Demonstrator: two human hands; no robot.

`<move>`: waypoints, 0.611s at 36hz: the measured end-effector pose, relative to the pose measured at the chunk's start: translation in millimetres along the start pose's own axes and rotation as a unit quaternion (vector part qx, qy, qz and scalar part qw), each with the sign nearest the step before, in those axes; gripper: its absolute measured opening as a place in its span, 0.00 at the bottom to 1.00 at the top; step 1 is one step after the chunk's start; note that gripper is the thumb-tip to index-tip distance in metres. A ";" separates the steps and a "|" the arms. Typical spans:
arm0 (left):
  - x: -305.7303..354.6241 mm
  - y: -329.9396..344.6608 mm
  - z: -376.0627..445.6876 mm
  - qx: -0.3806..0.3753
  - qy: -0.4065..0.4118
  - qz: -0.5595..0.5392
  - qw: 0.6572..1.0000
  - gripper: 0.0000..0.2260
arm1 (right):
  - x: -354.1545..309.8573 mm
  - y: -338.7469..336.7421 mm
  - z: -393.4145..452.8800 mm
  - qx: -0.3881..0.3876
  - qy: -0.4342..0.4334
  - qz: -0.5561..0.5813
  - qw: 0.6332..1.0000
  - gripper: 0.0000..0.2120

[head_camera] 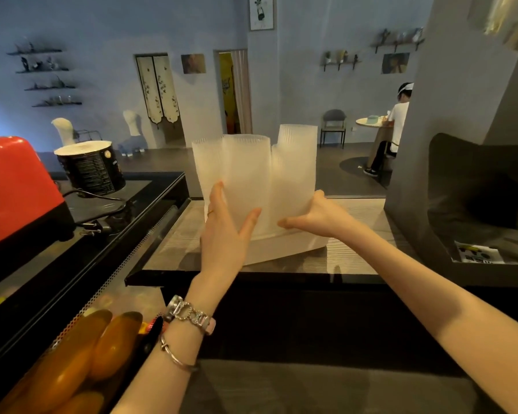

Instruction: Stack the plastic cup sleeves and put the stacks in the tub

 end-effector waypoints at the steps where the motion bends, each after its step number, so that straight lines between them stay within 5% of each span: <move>1: -0.1 0.3 0.5 -0.003 0.001 0.015 1.000 0.35 | 1.5 0.6 -2.5 -0.003 -0.002 0.012 1.000 0.45; 6: -5.4 -1.5 3.5 -0.021 -0.004 0.049 0.999 0.34 | 4.2 1.9 -14.3 0.034 -0.002 0.043 0.999 0.46; 10: -13.1 0.7 2.4 -0.031 -0.009 0.087 0.996 0.30 | 4.5 -1.6 -18.8 0.136 -0.016 0.063 0.989 0.35; 16: -22.0 4.2 -6.8 -0.013 -0.021 0.105 0.994 0.28 | 9.2 2.9 -22.8 0.156 -0.025 0.060 0.986 0.35; 22: -23.6 1.4 -6.3 -0.031 -0.008 0.133 0.991 0.29 | 9.1 -22.7 -65.1 0.252 -0.003 0.285 0.925 0.26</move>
Point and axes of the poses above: each hand's wrist, its own z-axis towards the middle knuckle, its own y-axis out of the palm, x = y × z, the point moved 5 cm from there along z, towards the middle knuckle, and after that the axes turned 8 degrees about x, right-handed, at the moved point
